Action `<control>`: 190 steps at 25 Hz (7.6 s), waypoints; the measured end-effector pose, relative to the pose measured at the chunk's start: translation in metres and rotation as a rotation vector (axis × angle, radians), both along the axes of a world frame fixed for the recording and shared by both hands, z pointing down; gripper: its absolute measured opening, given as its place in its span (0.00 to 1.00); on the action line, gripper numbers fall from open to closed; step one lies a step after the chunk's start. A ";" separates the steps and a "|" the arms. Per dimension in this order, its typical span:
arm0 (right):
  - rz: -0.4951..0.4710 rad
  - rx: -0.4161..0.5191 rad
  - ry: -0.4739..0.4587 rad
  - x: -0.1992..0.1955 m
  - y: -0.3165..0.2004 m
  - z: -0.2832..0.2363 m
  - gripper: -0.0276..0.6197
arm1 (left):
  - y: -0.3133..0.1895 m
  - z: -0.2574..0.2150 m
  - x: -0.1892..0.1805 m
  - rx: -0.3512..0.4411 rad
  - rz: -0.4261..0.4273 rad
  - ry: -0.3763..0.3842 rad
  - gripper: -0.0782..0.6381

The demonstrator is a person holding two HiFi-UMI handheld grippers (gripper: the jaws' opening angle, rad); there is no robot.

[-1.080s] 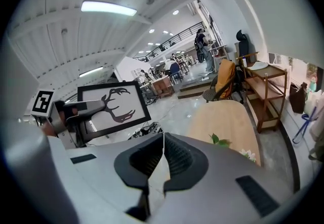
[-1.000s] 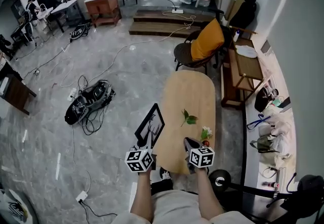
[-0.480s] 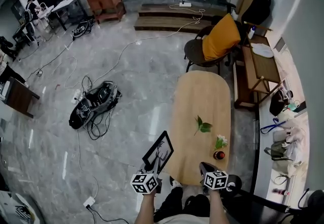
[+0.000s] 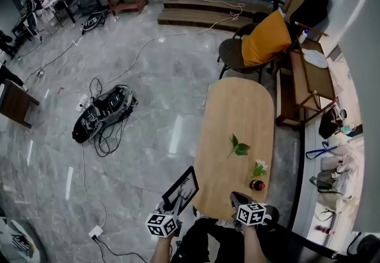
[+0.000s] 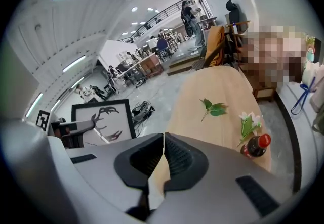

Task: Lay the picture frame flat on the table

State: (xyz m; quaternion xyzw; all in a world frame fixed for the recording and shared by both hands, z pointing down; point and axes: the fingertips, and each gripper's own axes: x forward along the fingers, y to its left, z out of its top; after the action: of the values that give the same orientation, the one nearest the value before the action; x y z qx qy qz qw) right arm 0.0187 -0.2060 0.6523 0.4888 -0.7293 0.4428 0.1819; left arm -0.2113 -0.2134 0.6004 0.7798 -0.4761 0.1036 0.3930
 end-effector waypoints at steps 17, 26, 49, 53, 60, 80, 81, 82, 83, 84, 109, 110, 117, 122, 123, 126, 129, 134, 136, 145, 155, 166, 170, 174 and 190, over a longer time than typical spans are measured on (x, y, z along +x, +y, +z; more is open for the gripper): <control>0.088 -0.046 -0.028 0.050 0.015 0.164 0.10 | 0.017 0.185 0.085 -0.299 0.159 0.202 0.15; 0.048 -0.001 0.016 0.038 -0.005 0.217 0.10 | -0.008 0.252 0.135 -0.392 0.185 0.301 0.15; -0.054 0.022 0.132 0.035 -0.022 0.275 0.09 | -0.008 0.313 0.190 -0.510 0.140 0.450 0.15; -0.067 0.016 0.116 0.035 -0.021 0.276 0.10 | -0.007 0.313 0.189 -0.514 0.127 0.438 0.15; -0.062 0.008 0.105 0.036 -0.018 0.279 0.10 | 0.000 0.320 0.183 -0.536 0.076 0.444 0.17; -0.052 -0.002 0.141 0.044 -0.017 0.287 0.10 | 0.012 0.343 0.163 -0.648 0.153 0.258 0.34; -0.058 0.002 0.147 0.044 -0.017 0.287 0.10 | 0.012 0.343 0.162 -0.648 0.159 0.253 0.34; -0.060 0.004 0.152 0.043 -0.016 0.287 0.10 | 0.013 0.343 0.162 -0.649 0.163 0.250 0.34; -0.059 0.005 0.154 0.043 -0.016 0.287 0.10 | 0.013 0.344 0.162 -0.649 0.165 0.246 0.34; -0.053 0.004 0.155 0.044 -0.016 0.288 0.10 | 0.013 0.344 0.162 -0.649 0.168 0.242 0.34; -0.042 -0.002 0.229 0.043 -0.012 0.293 0.10 | 0.034 0.347 0.128 -0.690 0.271 0.098 0.35; -0.047 0.000 0.237 0.042 -0.012 0.293 0.10 | 0.035 0.346 0.127 -0.691 0.274 0.098 0.35; -0.024 -0.044 0.231 0.040 0.001 0.293 0.10 | 0.046 0.337 0.121 -0.686 0.283 0.102 0.35; -0.034 -0.066 0.229 0.038 0.022 0.283 0.10 | 0.051 0.316 0.121 -0.624 0.367 0.046 0.35; -0.028 -0.066 0.223 0.038 0.023 0.281 0.10 | 0.052 0.314 0.121 -0.609 0.387 0.029 0.35; -0.017 -0.059 0.212 0.035 0.028 0.271 0.10 | 0.052 0.302 0.123 -0.555 0.441 0.016 0.35; -0.043 -0.039 0.211 0.031 0.037 0.251 0.10 | 0.060 0.280 0.126 -0.494 0.477 0.022 0.35; -0.059 -0.007 0.214 0.039 0.045 0.217 0.10 | 0.066 0.243 0.127 -0.370 0.551 -0.091 0.35; -0.061 -0.007 0.202 0.040 0.050 0.200 0.10 | 0.070 0.227 0.127 -0.332 0.589 -0.123 0.35; -0.101 0.042 0.176 0.053 0.083 0.092 0.10 | 0.092 0.113 0.132 -0.187 0.612 -0.230 0.35; -0.093 0.099 0.087 0.060 0.124 -0.024 0.10 | 0.143 -0.011 0.155 -0.071 0.487 -0.202 0.35; -0.375 0.124 0.185 0.023 0.179 -0.041 0.10 | 0.169 -0.062 0.177 0.125 0.474 -0.215 0.34; -0.363 0.161 0.152 0.020 0.177 -0.055 0.10 | 0.173 -0.064 0.176 0.138 0.478 -0.266 0.26; -0.332 0.178 0.104 0.022 0.181 -0.060 0.10 | 0.180 -0.061 0.173 0.133 0.455 -0.286 0.20; -0.277 0.181 0.074 0.036 0.180 -0.065 0.09 | 0.176 -0.053 0.159 0.083 0.344 -0.289 0.14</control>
State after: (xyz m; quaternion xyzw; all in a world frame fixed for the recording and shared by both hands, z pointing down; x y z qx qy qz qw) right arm 0.0548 -0.0261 0.5878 0.4139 -0.8194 0.3279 0.2231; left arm -0.0519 -0.0372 0.5470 0.8420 -0.3914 0.2600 0.2650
